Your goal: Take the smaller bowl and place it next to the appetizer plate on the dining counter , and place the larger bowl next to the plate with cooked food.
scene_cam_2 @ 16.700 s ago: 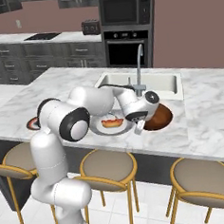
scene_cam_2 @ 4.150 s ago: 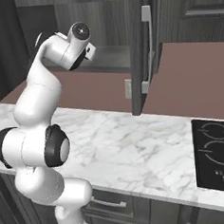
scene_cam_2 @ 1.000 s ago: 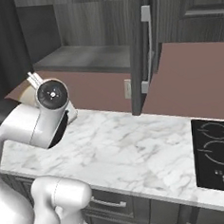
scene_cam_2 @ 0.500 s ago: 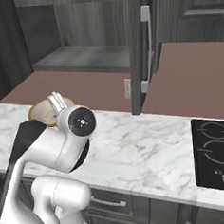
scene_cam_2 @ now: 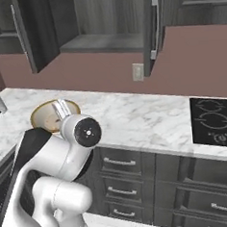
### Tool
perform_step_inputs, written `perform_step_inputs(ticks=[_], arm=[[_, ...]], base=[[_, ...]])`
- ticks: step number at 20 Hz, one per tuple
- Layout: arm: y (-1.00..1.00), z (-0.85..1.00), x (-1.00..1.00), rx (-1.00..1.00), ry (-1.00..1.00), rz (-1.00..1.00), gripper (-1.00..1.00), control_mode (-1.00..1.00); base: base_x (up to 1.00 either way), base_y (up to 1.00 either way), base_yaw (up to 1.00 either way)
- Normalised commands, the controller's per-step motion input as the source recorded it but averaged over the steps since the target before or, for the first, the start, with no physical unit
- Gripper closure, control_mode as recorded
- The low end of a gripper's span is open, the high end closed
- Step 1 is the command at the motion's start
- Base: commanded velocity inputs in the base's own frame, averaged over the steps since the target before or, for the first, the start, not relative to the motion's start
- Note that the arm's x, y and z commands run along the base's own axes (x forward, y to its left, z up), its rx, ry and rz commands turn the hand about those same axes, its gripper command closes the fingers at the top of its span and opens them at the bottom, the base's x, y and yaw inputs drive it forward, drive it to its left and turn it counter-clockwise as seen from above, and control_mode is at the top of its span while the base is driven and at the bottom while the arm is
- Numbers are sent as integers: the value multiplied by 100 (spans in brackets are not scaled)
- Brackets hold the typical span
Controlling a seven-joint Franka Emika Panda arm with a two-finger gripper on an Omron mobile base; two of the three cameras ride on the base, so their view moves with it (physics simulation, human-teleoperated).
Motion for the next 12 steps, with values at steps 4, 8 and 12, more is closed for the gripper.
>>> perform_step_inputs(ticks=[4,8,12], arm=[[0,0,0,0,0,0,100,100],[0,0,0,0,0,0,100,100],[0,0,0,0,0,0,100,100]], base=[[-100,-27,-3],[-100,-63,-2],[-100,-88,-3]])
